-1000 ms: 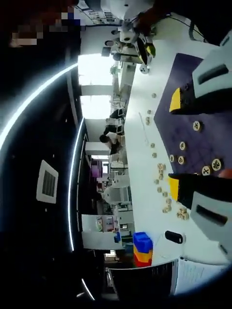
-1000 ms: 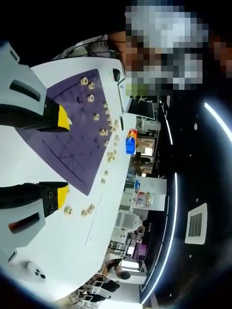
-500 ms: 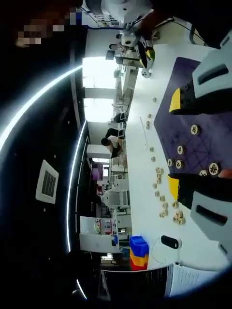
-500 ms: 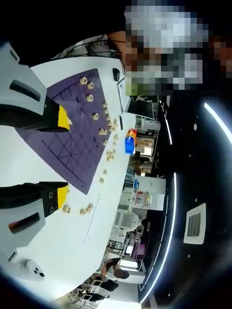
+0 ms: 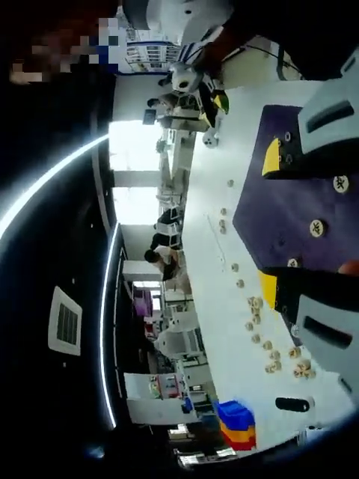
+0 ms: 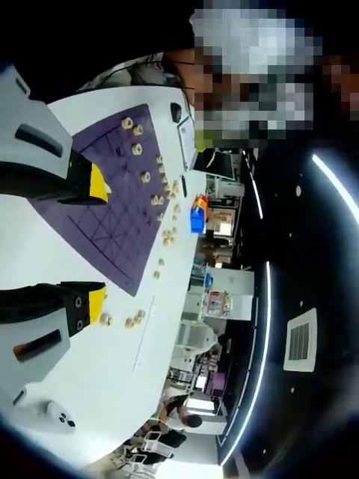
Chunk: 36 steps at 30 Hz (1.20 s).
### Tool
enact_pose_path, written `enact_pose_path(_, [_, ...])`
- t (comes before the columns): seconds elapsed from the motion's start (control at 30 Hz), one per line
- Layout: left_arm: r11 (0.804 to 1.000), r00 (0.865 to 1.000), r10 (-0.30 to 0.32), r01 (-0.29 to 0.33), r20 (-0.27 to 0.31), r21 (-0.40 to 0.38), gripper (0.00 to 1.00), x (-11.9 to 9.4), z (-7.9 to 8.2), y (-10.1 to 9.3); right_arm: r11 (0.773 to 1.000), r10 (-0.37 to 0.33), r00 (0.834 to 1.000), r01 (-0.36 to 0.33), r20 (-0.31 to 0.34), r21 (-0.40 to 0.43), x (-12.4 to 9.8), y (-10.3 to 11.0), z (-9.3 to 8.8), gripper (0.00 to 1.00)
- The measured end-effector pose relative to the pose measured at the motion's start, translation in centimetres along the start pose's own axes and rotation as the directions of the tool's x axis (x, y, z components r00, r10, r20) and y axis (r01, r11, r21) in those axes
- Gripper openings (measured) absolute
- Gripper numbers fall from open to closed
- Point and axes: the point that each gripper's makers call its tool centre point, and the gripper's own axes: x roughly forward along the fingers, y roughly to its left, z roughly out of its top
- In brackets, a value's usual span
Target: Pick up the chess pieces one by one and place each piece onto its starting position on the chessboard, setting the pieces on their correct points until all the chess pieces are arranged in the starting layout
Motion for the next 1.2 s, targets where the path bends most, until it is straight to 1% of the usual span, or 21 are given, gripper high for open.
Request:
enact_pose_path(0.07, [0.998, 0.998, -0.051, 0.052, -0.025, 0.029, 0.48, 1.9, 0.7, -0.9, 1.000, -0.004, 1.000, 0.004, -0.001, 0.000, -0.3, -0.1, -0.1, 0.42])
enact_pose_path(0.13, [0.993, 0.994, -0.095, 0.099, -0.060, 0.067, 0.48, 3.5, 0.8, -1.7, 1.000, -0.009, 1.000, 0.009, 0.002, 0.000, -0.7, -0.3, -0.1, 0.42])
enact_pose_path(0.2, [0.986, 0.983, -0.130, 0.142, -0.127, 0.093, 0.49, 5.0, 0.3, -2.2, 1.000, -0.017, 1.000, 0.017, 0.006, 0.002, -1.0, -0.5, -0.1, 0.42])
enact_pose_path(0.27, [0.976, 0.971, -0.161, 0.183, -0.175, 0.121, 0.49, 6.5, 0.2, -2.7, 1.000, -0.025, 1.000, 0.025, 0.010, 0.006, -1.3, -0.8, -0.2, 0.42])
enact_pose_path(0.37, [0.963, 0.959, -0.204, 0.233, -0.195, 0.135, 0.49, 8.8, 1.1, -3.6, 0.999, -0.032, 0.999, 0.032, 0.015, 0.015, -1.5, -0.9, -0.4, 0.42])
enact_pose_path(0.43, [0.948, 0.943, -0.251, 0.285, -0.216, 0.139, 0.49, 10.7, 1.5, -4.7, 0.999, -0.035, 0.999, 0.035, 0.017, 0.020, -1.5, -1.0, -0.6, 0.42])
enact_pose_path(0.47, [0.946, 0.938, -0.259, 0.295, -0.232, 0.136, 0.49, 11.6, 1.6, -5.1, 0.999, -0.037, 0.999, 0.037, 0.018, 0.023, -1.5, -1.0, -0.7, 0.42])
enact_pose_path(0.5, [0.937, 0.928, -0.273, 0.316, -0.252, 0.147, 0.49, 12.9, 1.6, -5.9, 0.999, -0.038, 0.999, 0.038, 0.019, 0.027, -1.6, -1.0, -0.7, 0.42])
enact_pose_path(0.53, [0.923, 0.916, -0.295, 0.347, -0.271, 0.167, 0.49, 13.7, 1.6, -6.7, 0.999, -0.040, 0.999, 0.039, 0.020, 0.029, -1.7, -1.0, -0.8, 0.41])
enact_pose_path(0.57, [0.914, 0.906, -0.311, 0.368, -0.286, 0.172, 0.50, 14.5, 1.5, -7.5, 0.999, -0.042, 0.999, 0.042, 0.022, 0.028, -1.8, -1.0, -0.7, 0.41])
enact_pose_path(0.63, [0.900, 0.893, -0.335, 0.398, -0.300, 0.180, 0.50, 16.3, 1.7, -8.7, 0.998, -0.052, 0.998, 0.051, 0.030, 0.030, -2.1, -1.1, -0.6, 0.41])
enact_pose_path(0.67, [0.897, 0.891, -0.340, 0.403, -0.302, 0.181, 0.50, 17.0, 1.7, -9.0, 0.998, -0.055, 0.998, 0.054, 0.035, 0.033, -2.2, -1.2, -0.5, 0.41])
enact_pose_path(0.73, [0.887, 0.883, -0.358, 0.423, -0.302, 0.184, 0.50, 19.7, 2.0, -10.1, 0.997, -0.063, 0.997, 0.061, 0.044, 0.039, -2.5, -1.3, -0.5, 0.41])
enact_pose_path(0.8, [0.883, 0.870, -0.387, 0.445, -0.306, 0.147, 0.50, 22.2, 1.9, -11.1, 0.997, -0.072, 0.996, 0.070, 0.044, 0.045, -2.7, -1.4, -0.6, 0.41])
enact_pose_path(0.87, [0.883, 0.863, -0.396, 0.451, -0.313, 0.127, 0.50, 24.3, 1.6, -11.5, 0.996, -0.076, 0.996, 0.074, 0.044, 0.050, -2.9, -1.4, -0.8, 0.41])
enact_pose_path(0.97, [0.889, 0.864, -0.395, 0.445, -0.312, 0.106, 0.49, 28.3, 0.9, -12.0, 0.995, -0.085, 0.995, 0.082, 0.045, 0.055, -3.4, -1.5, -1.0, 0.41])
enact_pose_path(1.0, [0.895, 0.867, -0.392, 0.437, -0.308, 0.091, 0.49, 29.4, 0.6, -12.1, 0.995, -0.088, 0.995, 0.085, 0.045, 0.057, -3.5, -1.6, -1.0, 0.41])
enact_pose_path(1.03, [0.899, 0.866, -0.391, 0.432, -0.312, 0.075, 0.48, 30.4, 0.3, -12.2, 0.994, -0.093, 0.995, 0.091, 0.044, 0.058, -3.7, -1.7, -1.1, 0.41])
enact_pose_path(1.07, [0.898, 0.865, -0.390, 0.433, -0.315, 0.077, 0.48, 31.3, -0.1, -12.4, 0.993, -0.100, 0.994, 0.097, 0.044, 0.060, -3.9, -1.8, -1.1, 0.41])
enact_pose_path(1.13, [0.907, 0.874, -0.365, 0.411, -0.320, 0.087, 0.47, 33.0, -0.7, -12.1, 0.992, -0.108, 0.993, 0.106, 0.044, 0.063, -4.2, -2.0, -1.2, 0.41])
enact_pose_path(1.2, [0.912, 0.879, -0.353, 0.400, -0.321, 0.091, 0.46, 34.3, -1.1, -12.1, 0.991, -0.116, 0.992, 0.113, 0.045, 0.067, -4.5, -2.1, -1.3, 0.41])
